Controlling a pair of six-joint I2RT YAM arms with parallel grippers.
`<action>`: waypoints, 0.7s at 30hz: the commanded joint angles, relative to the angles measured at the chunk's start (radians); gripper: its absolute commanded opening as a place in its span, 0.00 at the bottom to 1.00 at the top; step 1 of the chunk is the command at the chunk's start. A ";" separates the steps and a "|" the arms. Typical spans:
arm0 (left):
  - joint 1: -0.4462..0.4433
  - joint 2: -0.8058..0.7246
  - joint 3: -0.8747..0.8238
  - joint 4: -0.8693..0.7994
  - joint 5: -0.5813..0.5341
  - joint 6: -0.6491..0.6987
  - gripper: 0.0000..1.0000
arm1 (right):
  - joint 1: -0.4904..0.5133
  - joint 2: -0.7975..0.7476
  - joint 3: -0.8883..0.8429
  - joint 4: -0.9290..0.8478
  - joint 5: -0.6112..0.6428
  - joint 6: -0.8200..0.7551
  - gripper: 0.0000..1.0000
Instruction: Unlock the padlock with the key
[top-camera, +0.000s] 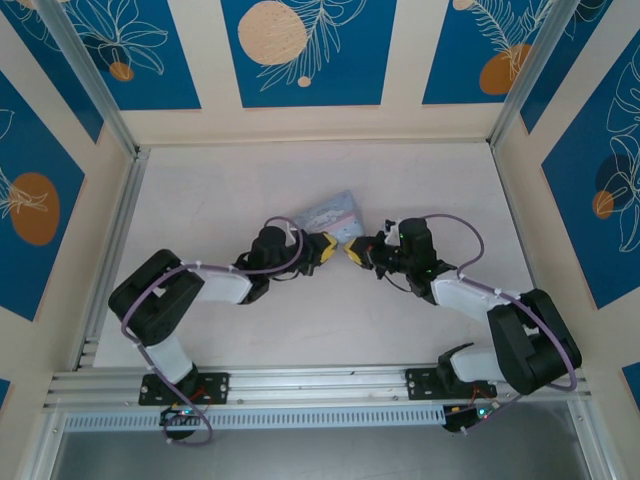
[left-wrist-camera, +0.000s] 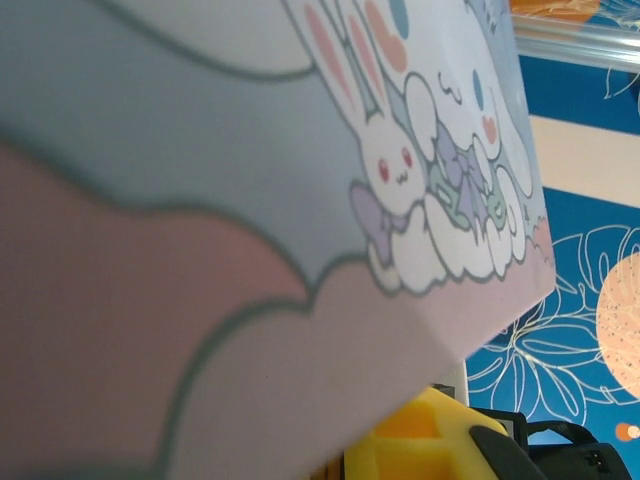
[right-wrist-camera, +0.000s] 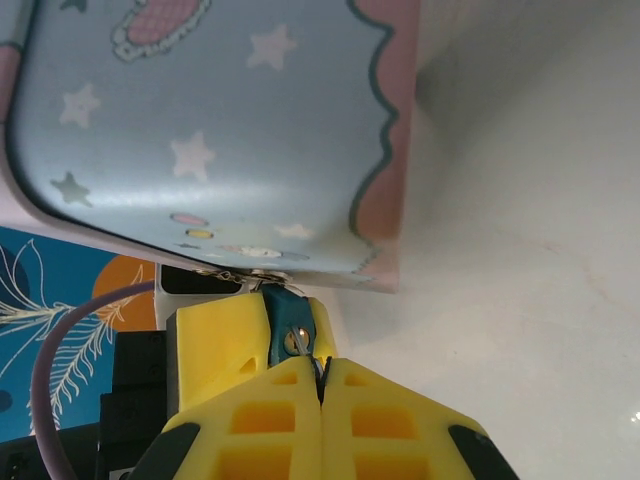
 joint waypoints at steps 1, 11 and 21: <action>0.011 -0.064 -0.032 0.024 -0.009 0.001 0.00 | 0.038 0.029 0.054 0.066 -0.029 -0.008 0.00; 0.051 -0.171 -0.067 -0.075 -0.001 0.053 0.00 | 0.068 0.052 0.031 0.110 -0.003 0.014 0.00; 0.052 -0.144 -0.038 -0.057 0.054 0.070 0.00 | 0.051 0.017 -0.033 0.120 0.015 0.025 0.00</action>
